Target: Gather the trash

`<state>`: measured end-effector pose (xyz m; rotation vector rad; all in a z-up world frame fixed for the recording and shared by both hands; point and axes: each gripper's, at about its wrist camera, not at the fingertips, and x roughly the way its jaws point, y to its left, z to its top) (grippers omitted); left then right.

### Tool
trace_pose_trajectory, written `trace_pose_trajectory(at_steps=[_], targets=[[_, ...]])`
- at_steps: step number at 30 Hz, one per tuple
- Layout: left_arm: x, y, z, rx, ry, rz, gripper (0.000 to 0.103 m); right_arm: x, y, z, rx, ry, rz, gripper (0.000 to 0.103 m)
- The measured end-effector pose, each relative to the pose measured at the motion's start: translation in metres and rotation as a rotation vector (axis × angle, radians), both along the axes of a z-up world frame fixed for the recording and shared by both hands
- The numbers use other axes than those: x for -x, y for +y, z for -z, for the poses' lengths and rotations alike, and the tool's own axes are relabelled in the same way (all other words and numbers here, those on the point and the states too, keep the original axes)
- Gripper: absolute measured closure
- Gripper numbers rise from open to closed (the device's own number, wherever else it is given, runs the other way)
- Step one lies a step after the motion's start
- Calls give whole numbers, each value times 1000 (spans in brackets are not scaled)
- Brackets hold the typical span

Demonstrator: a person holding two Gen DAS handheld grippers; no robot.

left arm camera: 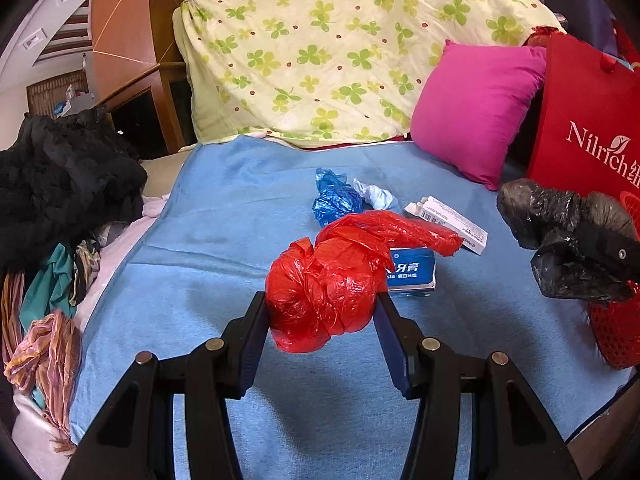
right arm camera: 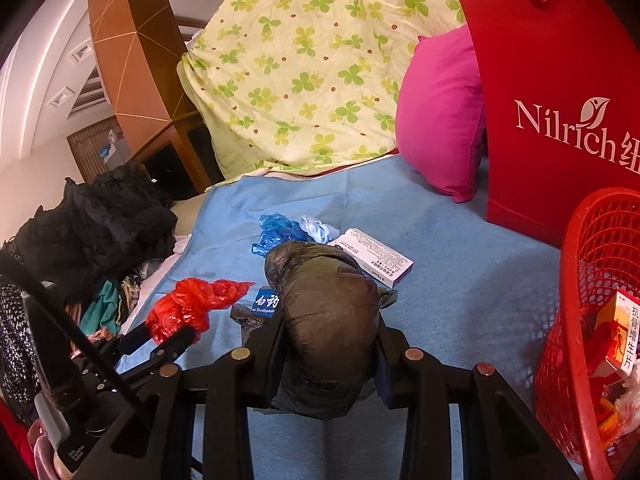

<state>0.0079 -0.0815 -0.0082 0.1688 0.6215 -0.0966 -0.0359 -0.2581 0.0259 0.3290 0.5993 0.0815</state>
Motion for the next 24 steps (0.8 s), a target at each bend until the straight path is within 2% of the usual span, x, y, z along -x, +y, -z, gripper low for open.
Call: trace_pose_trajectory(at_steps=[24], targets=[[0,-25,7,-36,6,36,48,10,-13,-3,-1,0,20,64]])
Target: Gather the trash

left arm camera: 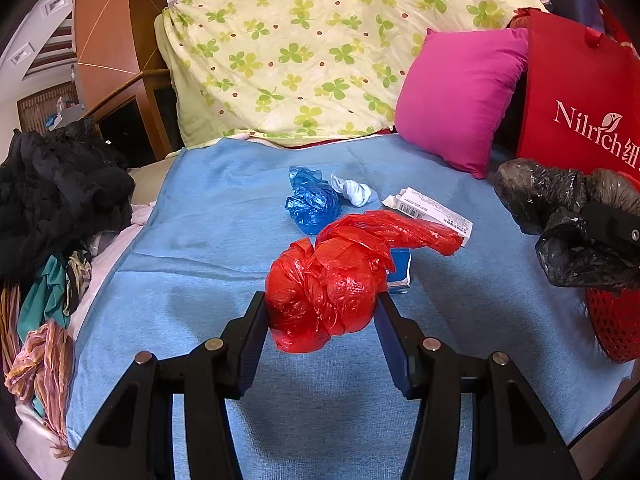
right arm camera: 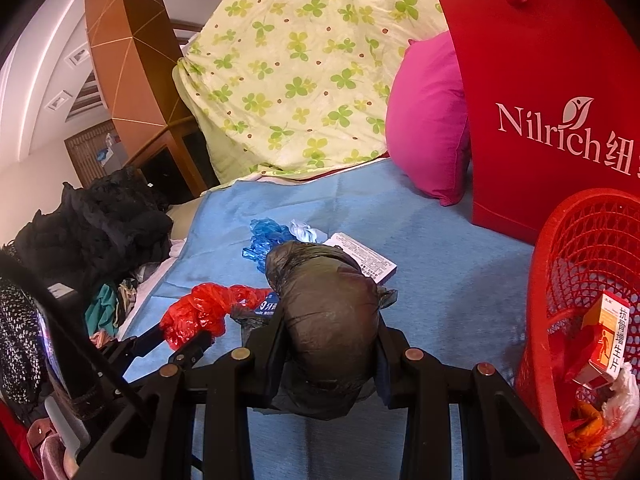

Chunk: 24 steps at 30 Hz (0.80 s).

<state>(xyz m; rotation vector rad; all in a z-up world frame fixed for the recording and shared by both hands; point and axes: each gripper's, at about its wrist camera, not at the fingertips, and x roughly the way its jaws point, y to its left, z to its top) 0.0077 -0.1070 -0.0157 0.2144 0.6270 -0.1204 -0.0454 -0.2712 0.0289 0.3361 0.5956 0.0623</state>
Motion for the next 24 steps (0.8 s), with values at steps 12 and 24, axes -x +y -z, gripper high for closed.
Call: trace_pose_trajectory(at_steps=[12,24], targets=[[-2,-3,2,-22,-3,9,48,1,-4,-1,-2,3,6,64],[-1,-8,4,-32,-8,19,48,10,-7,-3,-3,-8,17,64]])
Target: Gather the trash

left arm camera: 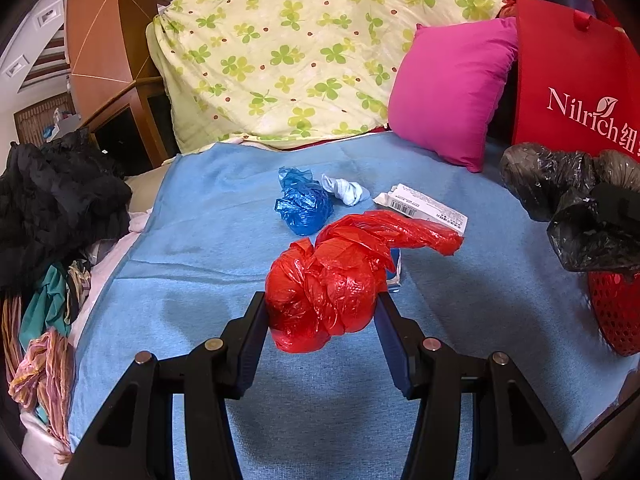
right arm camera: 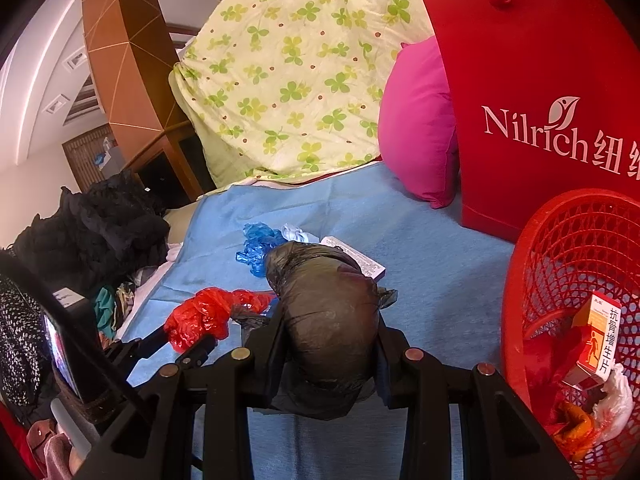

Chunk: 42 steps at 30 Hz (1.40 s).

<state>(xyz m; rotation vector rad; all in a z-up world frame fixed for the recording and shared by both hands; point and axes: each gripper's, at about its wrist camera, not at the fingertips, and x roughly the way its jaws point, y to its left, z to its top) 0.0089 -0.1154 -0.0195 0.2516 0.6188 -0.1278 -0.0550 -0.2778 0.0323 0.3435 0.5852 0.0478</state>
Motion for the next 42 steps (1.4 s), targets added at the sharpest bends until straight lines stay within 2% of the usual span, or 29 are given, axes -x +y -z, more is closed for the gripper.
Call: trace_pose_trajectory(at_steps=[17,23,29,35,38,42], targets=[[8,0,1,-15,-29,29,48,14,-1,-9,6,-51,8,64],[17,4,0,80,-3,105,48,24,-6,-17,1,-115,7,64],[42,-2,8,109,1,173,48,34,-16,-25,-1,-154,24,64],[63,-11,16,139,65,196,48,46,-36,-31,-39,-186,56,64],[71,-17,10,154,78,208,48,51,-46,-32,-56,-198,70,64],[79,-27,-9,170,55,235,48,61,-59,-34,-72,-216,94,63]])
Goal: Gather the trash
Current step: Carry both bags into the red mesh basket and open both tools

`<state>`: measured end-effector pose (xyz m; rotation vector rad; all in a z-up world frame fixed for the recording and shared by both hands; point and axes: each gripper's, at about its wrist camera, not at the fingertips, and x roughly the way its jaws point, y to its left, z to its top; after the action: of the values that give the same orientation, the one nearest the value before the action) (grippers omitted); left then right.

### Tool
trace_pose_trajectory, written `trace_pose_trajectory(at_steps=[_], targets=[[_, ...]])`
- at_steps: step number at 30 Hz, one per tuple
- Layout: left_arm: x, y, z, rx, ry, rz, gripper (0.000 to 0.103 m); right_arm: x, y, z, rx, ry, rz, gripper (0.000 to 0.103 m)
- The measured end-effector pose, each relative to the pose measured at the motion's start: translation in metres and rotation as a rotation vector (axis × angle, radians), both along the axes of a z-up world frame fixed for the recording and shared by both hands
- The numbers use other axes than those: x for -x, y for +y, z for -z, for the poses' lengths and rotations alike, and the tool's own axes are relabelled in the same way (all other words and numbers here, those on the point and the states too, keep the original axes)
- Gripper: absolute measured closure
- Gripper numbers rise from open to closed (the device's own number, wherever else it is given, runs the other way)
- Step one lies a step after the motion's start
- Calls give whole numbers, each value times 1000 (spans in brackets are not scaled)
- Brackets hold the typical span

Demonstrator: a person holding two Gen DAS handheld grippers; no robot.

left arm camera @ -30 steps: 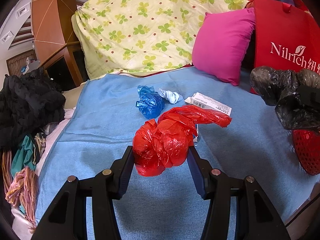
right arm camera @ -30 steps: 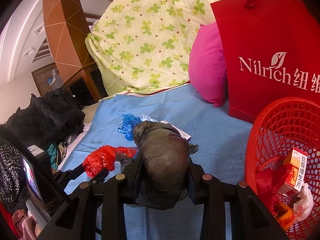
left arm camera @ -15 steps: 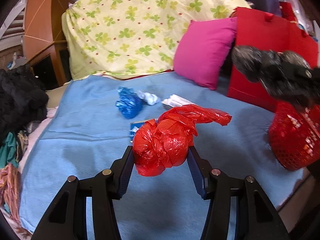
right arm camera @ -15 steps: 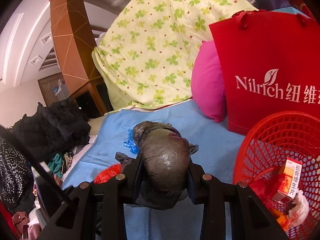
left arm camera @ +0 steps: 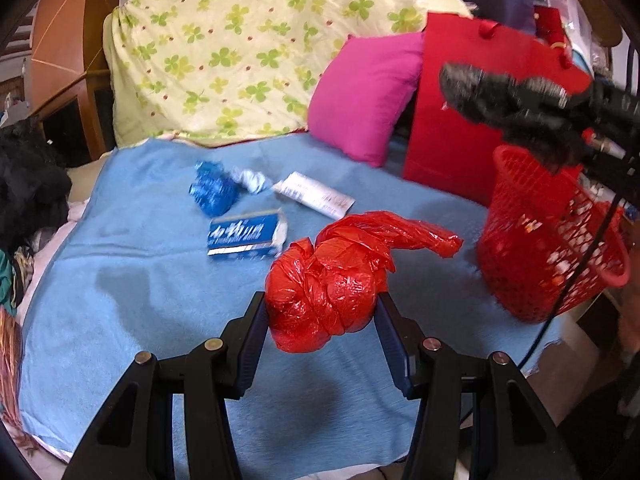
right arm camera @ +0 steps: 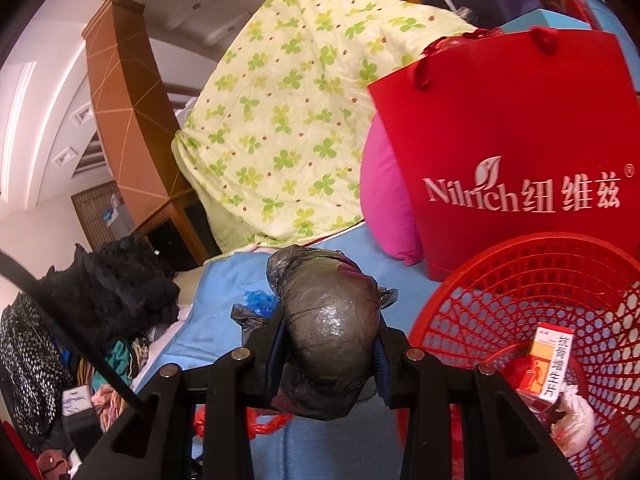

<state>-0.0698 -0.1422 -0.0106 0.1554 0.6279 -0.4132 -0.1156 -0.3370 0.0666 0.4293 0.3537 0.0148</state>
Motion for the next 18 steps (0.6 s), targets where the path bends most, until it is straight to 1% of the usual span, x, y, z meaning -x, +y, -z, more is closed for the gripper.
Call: trace_pose_trajectory(at_steps=[4,10,13,18], targets=[[7,-17,-23,27,-29,39,48,11,-19,-1,-29,-23,37,63],[18,-56,-56,53,-81,123,47,30,-52,-2,-93,-59,110,63],[22,-78,-68,63,-94,165,46,40,-73,-1,-134,-73,157,63],[26,-119,-76,71,-108,227,45,61,-110,6,-230,-91,230,62]])
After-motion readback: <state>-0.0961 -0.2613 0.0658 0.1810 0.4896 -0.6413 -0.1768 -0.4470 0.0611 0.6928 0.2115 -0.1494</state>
